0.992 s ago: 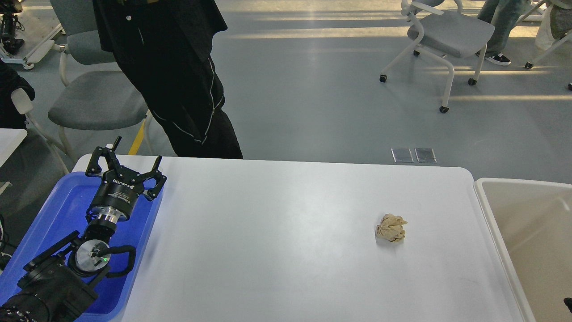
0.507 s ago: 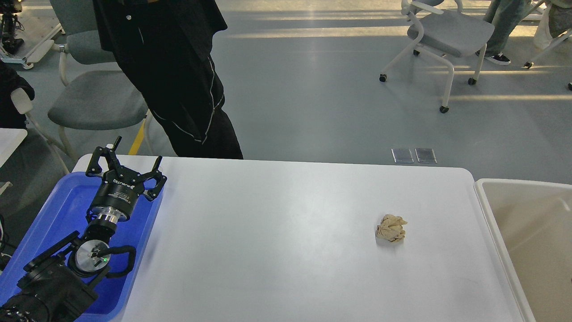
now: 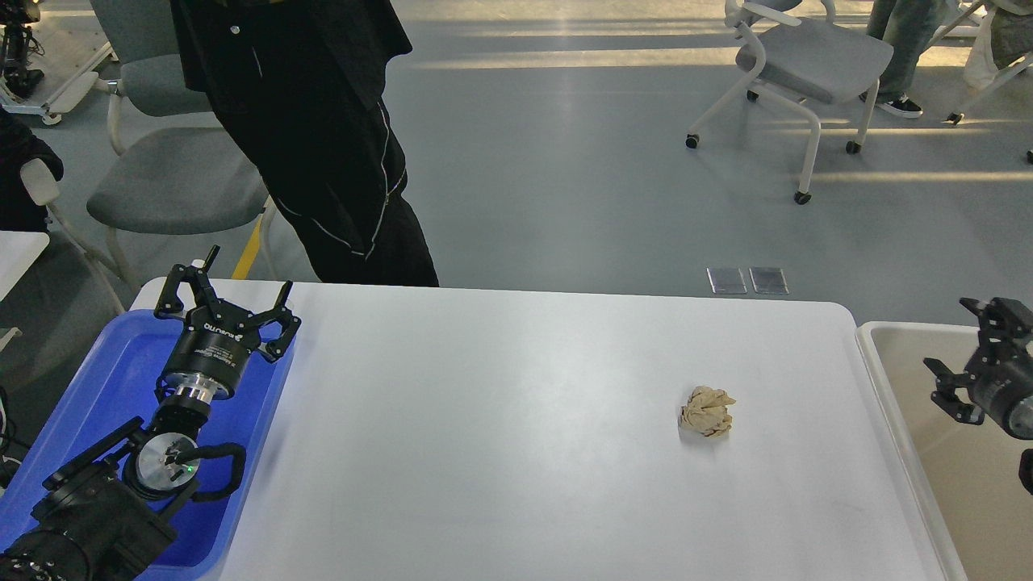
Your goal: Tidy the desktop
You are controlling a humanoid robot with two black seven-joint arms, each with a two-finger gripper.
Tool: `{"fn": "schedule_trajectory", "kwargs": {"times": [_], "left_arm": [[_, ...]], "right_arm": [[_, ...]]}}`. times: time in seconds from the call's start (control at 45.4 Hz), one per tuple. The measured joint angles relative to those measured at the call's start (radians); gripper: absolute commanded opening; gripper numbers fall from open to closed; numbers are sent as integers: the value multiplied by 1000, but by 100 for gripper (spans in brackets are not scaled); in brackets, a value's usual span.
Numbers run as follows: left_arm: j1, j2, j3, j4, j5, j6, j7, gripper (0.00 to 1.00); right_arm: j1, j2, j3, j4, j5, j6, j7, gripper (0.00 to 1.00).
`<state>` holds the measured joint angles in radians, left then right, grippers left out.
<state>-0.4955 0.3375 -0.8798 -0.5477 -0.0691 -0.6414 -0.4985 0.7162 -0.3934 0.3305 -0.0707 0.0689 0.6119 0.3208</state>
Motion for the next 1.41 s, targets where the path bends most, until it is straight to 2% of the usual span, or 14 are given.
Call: {"fn": "schedule_trajectory", "kwargs": {"times": [0.22, 0.485, 0.815, 1.08, 1.322, 1.41], "left_arm": [[0, 0, 0, 0, 0, -1, 0, 100], [0, 0, 0, 0, 0, -1, 0, 100], [0, 0, 0, 0, 0, -1, 0, 100], [0, 0, 0, 0, 0, -1, 0, 100], [0, 0, 0, 0, 0, -1, 0, 100], [0, 0, 0, 0, 0, -1, 0, 100]], "right_arm": [[10, 2, 120, 130, 16, 84, 2, 100], [14, 24, 217, 267, 22, 87, 10, 100], [22, 116, 259, 327, 8, -82, 102, 100], [52, 160, 236, 344, -58, -231, 126, 100], [48, 175, 229, 385, -86, -286, 132, 100], [27, 155, 233, 441, -97, -290, 137, 100]]}}
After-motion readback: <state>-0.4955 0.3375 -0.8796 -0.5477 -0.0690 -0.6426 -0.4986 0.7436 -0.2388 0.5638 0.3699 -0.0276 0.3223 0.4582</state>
